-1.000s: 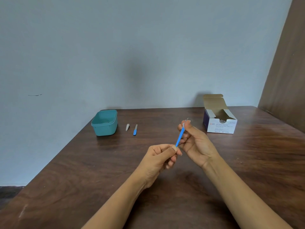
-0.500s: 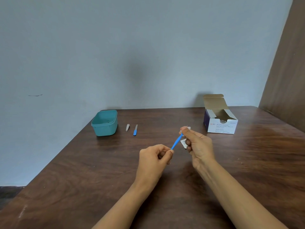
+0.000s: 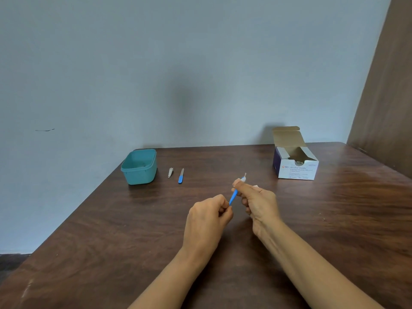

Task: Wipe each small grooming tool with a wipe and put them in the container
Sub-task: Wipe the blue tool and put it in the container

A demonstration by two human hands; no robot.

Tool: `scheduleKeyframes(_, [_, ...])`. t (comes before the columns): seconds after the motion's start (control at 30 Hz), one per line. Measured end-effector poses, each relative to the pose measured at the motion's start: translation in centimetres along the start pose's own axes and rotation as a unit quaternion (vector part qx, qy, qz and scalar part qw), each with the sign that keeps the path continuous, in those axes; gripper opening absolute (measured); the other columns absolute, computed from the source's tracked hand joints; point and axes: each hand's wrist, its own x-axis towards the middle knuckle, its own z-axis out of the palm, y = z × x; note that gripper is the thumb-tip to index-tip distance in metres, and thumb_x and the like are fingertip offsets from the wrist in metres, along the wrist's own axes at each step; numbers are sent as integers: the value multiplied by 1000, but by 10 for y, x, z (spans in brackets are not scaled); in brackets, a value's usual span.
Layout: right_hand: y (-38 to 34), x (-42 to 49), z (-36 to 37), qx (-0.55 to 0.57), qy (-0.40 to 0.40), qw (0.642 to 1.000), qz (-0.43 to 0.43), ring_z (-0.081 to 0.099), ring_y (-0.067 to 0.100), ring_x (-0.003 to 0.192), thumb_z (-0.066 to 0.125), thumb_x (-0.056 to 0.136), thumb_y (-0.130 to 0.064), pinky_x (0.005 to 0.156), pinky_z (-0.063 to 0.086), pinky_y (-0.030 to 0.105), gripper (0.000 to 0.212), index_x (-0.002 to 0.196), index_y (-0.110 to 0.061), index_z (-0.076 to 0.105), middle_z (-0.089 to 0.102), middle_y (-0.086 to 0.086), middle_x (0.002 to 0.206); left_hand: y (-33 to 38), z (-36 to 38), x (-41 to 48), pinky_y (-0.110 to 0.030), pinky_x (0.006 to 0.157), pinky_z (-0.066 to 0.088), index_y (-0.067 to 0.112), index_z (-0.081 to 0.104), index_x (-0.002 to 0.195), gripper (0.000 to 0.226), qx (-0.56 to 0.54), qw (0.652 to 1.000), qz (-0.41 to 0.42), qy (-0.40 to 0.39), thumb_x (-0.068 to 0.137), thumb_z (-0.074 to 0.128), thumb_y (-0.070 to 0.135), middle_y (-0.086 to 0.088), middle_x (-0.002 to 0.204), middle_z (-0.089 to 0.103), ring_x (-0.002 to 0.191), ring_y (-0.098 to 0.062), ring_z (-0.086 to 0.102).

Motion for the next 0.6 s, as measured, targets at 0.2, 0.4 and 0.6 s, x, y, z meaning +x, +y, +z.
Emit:
scheduleKeyframes(0.2, [-3, -8, 1, -34, -35, 999, -2, 46, 1, 54, 75, 79, -22, 51, 32, 14, 14, 86, -10, 76, 69, -3, 73, -6, 0, 1, -34, 61, 50, 13, 61, 72, 13, -1, 1000, -7, 9, 83, 67, 18, 4, 62, 63, 59, -13, 58])
scheduleKeyframes(0.4, [-4, -11, 0, -91, -100, 991, 14, 45, 3, 62, 75, 79, -23, 57, 33, 17, 20, 95, -11, 75, 68, -5, 77, -9, -2, 3, -32, 60, 51, 12, 63, 71, 14, -53, 998, -32, 7, 84, 66, 14, 4, 58, 62, 59, -16, 60])
scheduleKeyframes(0.6, [-8, -5, -4, -63, -183, 980, 40, 40, 5, 68, 71, 81, -22, 60, 29, 19, 13, 91, -15, 76, 65, -16, 68, -3, -8, 10, -23, 54, 52, 3, 69, 71, 16, -256, 956, -139, -26, 85, 65, 8, -8, 61, 69, 54, -14, 65])
